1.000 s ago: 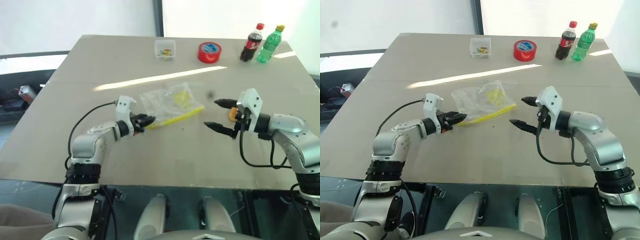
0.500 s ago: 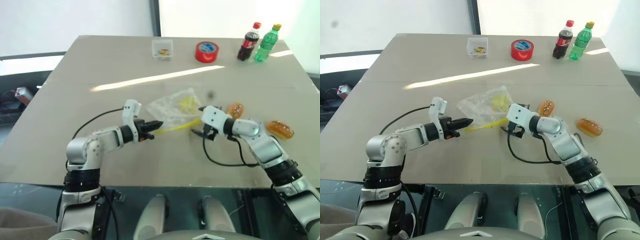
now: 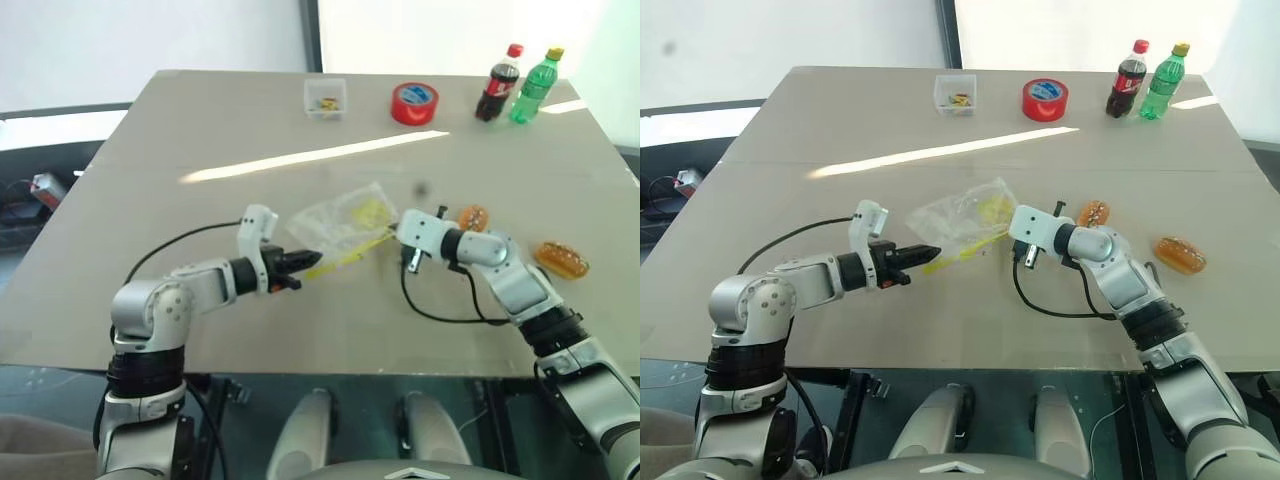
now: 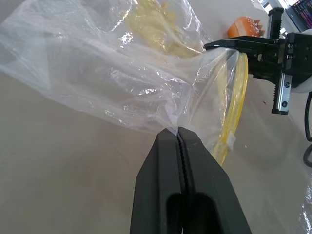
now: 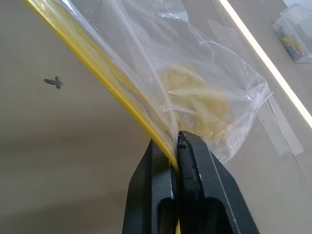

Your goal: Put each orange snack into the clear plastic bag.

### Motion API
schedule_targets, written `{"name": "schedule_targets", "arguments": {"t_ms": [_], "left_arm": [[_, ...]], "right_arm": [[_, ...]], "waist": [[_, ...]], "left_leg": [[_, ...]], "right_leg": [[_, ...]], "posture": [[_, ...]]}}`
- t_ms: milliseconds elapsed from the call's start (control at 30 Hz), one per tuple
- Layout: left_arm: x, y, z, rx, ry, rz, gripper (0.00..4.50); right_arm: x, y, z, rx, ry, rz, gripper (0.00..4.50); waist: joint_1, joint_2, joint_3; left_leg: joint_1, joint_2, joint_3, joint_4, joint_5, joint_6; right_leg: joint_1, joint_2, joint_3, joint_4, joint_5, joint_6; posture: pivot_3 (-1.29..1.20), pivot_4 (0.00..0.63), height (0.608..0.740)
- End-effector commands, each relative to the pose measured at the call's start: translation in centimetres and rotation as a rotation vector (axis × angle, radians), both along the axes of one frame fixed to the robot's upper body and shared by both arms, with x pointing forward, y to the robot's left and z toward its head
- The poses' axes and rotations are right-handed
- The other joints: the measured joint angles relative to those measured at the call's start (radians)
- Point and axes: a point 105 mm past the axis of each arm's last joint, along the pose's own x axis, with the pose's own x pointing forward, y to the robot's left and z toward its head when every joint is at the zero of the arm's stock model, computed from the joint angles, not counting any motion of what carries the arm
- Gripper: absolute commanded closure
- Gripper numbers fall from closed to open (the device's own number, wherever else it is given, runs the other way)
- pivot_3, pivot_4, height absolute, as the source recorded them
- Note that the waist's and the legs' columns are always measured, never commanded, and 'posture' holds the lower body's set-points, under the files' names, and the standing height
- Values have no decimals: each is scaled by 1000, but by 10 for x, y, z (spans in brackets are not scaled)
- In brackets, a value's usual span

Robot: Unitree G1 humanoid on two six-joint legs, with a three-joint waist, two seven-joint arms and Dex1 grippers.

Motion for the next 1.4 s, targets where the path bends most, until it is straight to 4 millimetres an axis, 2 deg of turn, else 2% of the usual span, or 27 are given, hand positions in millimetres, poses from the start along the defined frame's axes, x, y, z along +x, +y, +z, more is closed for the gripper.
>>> {"name": "schedule_targets", "arguments": {"t_ms": [33, 67, 133, 233, 267, 367, 467, 567, 633, 733, 867, 1067, 1400], "left_arm": [[12, 8, 9, 49, -106, 51, 4500], [15, 9, 10, 54, -122, 63, 4500], [18, 11, 13, 97, -181, 64, 3960], [27, 14, 23, 181, -325, 94, 2830], [29, 13, 31, 215, -402, 98, 2317], [21, 6, 50, 301, -586, 43, 2317], [-2, -7, 44, 579, -782, -171, 2317], [-13, -15, 40, 643, -869, -254, 2317], [-14, -15, 32, 697, -886, -271, 2317], [-7, -2, 12, 879, -909, -286, 2317], [6, 7, 11, 985, -965, -251, 2317], [13, 5, 9, 979, -995, -250, 2317], [9, -11, 17, 927, -1115, -285, 2317]], "right_arm": [[3, -1, 21, 40, -60, -2, 4418], [3, -1, 22, 41, -59, -2, 4418], [3, 0, 23, 45, -55, -6, 4500], [7, 0, 26, 50, -54, -18, 4500], [9, 0, 28, 46, -55, -24, 4500], [15, -1, 31, 21, -60, -37, 4500], [22, -1, 35, 2, -72, -51, 4500], [27, 3, 37, 1, -72, -52, 4500], [28, 7, 38, 19, -65, -51, 4500], [28, 14, 39, 32, -55, -43, 4500], [27, 18, 40, 41, -52, -32, 4500], [26, 18, 41, 41, -49, -29, 4500], [24, 20, 38, 55, -38, -37, 4500]], "waist": [[0, 0, 0], [0, 0, 0], [1, 0, 0], [1, 0, 0], [1, 0, 0], [1, 0, 0], [-5, 0, 0], [-1, 0, 0], [1, 0, 0], [0, 0, 0], [0, 0, 1], [-1, 0, 1], [-1, 0, 1]], "left_leg": [[0, 0, 0, 0, 0, 0], [0, 0, 0, 0, 0, 0], [0, 0, 0, 0, 0, 0], [0, 0, 0, 0, 0, 0], [0, 0, 0, 0, 0, 0], [0, 0, 1, -1, 0, 0], [0, 0, 3, -2, 0, -1], [1, 0, 4, -6, 1, -2], [0, 1, 4, -6, -1, 1], [0, 0, 4, -6, -1, 1], [0, -1, 4, -6, -1, 2], [0, -1, 3, -5, -1, 2], [0, -1, 3, -5, -1, 2]], "right_leg": [[0, 0, 0, 0, 0, 0], [0, 0, 0, 0, 0, 0], [0, 0, 0, 0, 0, 0], [0, 0, 0, 0, 0, 0], [0, 0, 0, 0, 0, 0], [0, 0, 1, -1, 0, 0], [-2, 0, 3, -1, 0, -1], [-3, 0, 4, -2, 0, -1], [-3, 0, 4, -2, 0, -1], [-3, 0, 3, -2, 0, -1], [-3, 1, 3, -1, 0, -1], [-3, 1, 3, -1, 0, -1], [-3, 1, 2, 0, 0, -1]], "posture": [[0, 150, 740], [0, 150, 740], [0, 150, 740], [0, 150, 740], [0, 150, 740], [0, 150, 740], [0, 150, 740], [0, 150, 740], [0, 150, 740], [0, 150, 740], [0, 150, 740], [0, 150, 740], [0, 150, 740]]}}
